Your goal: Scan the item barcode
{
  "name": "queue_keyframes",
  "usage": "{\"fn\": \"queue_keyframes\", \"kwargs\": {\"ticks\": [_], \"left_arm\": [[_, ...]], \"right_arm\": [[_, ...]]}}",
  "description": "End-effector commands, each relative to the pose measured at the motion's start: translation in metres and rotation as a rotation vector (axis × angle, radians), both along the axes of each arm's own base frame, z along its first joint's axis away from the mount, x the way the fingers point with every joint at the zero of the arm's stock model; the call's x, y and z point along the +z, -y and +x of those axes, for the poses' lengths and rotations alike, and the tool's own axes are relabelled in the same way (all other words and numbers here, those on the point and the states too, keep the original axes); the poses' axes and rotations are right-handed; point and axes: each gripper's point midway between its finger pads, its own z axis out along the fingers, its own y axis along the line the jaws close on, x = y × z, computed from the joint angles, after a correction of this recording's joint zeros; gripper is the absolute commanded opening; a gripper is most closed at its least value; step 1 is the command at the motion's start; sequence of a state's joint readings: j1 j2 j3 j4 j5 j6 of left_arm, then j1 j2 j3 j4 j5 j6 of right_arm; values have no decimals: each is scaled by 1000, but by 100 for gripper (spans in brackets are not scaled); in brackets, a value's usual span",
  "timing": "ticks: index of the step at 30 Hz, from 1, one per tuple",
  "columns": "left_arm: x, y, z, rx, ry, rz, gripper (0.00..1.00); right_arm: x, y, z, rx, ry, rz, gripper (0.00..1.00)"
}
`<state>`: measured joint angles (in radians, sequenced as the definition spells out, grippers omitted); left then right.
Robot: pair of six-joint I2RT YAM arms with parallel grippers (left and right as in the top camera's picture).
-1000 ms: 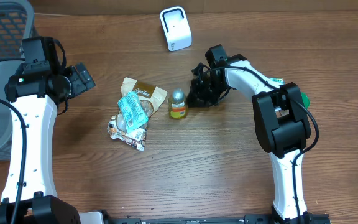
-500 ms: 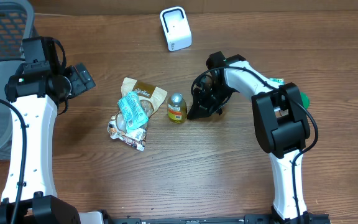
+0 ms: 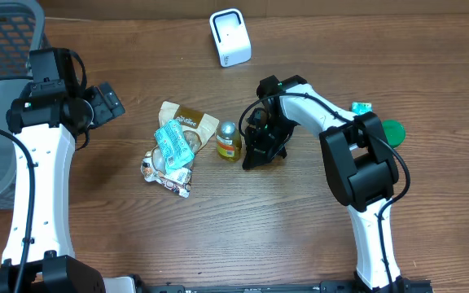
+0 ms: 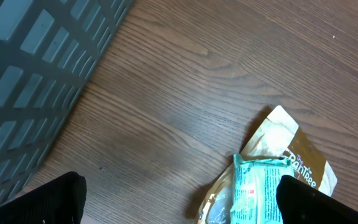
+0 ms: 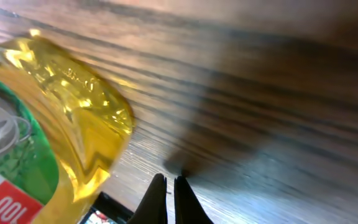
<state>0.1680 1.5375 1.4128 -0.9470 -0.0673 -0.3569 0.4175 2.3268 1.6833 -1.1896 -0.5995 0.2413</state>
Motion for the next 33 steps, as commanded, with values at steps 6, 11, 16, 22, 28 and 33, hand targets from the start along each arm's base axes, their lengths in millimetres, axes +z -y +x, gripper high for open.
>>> {"fn": "queue_keyframes", "kwargs": {"ticks": [6,11,16,22,28,33], "left_arm": [[5,-1,1,-8,14,11,100],[5,-1,1,-9,13,11,99],[5,-1,1,-9,14,11,100],[5,-1,1,-8,14,11,100],[5,-1,1,-8,13,11,100],[5,-1,1,-9,14,11,100]], "right_arm": [[-34,45,61,-170,168,-176,4],[-29,27,59,-182,146,-104,4],[-28,4,41,-121,129,-95,4],[-28,-7,23,-76,103,-111,4],[-28,-4,18,-68,86,-127,4],[-34,13,27,-73,125,-202,35]]}}
